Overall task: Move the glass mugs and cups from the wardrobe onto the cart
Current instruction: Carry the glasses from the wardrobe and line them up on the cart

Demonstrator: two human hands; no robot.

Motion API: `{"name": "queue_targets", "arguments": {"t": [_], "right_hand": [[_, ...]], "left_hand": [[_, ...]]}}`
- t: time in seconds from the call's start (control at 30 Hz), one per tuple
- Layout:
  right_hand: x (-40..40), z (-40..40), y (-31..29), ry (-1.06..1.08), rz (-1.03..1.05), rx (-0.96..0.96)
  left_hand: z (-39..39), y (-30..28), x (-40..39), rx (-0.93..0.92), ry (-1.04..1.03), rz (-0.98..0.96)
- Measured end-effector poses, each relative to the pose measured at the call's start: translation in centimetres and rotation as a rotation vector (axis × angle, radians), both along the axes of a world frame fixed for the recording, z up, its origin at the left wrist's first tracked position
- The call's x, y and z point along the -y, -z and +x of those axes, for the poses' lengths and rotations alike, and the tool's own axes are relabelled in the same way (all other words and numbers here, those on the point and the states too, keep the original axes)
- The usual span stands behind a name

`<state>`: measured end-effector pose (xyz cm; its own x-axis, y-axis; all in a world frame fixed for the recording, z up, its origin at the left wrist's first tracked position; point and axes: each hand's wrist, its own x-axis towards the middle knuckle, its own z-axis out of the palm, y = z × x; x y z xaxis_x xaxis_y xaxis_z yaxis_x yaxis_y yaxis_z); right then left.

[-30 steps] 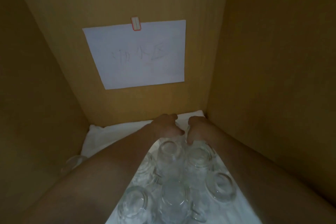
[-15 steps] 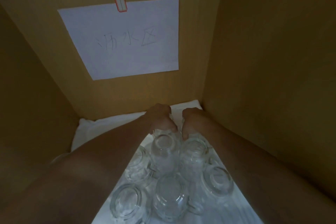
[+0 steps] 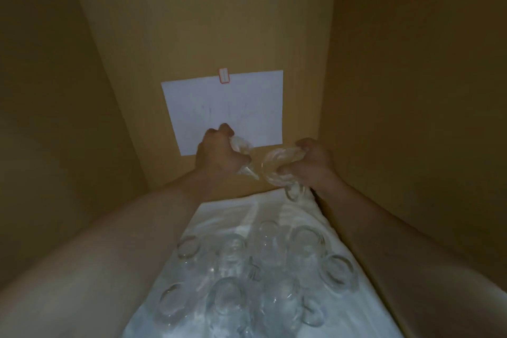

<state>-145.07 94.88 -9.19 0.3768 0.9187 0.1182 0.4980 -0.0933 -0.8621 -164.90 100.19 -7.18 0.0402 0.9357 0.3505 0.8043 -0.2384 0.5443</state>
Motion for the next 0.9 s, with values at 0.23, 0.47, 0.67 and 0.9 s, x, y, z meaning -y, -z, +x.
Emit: {"name": "queue_targets", "arguments": {"t": [0.23, 0.47, 0.67, 0.9], "right_hand": [[5.7, -1.7, -3.2, -0.017, 0.192, -0.790], [10.7, -2.8, -3.1, -0.329, 0.209, -1.344], [14.6, -4.8, -3.1, -0.176, 0.255, -1.479], [20.3, -6.0, -2.1, -0.055, 0.254, -1.344]], "left_hand": [[-3.3, -3.3, 4.6, 0.614, -0.153, -0.062], [-5.9, -4.6, 10.2, 1.265, -0.017, -0.483], [-7.3, -4.4, 14.4, 1.411, 0.230, -0.601], [-8.6, -2.6, 18.5, 1.602, 0.327, -0.635]]}}
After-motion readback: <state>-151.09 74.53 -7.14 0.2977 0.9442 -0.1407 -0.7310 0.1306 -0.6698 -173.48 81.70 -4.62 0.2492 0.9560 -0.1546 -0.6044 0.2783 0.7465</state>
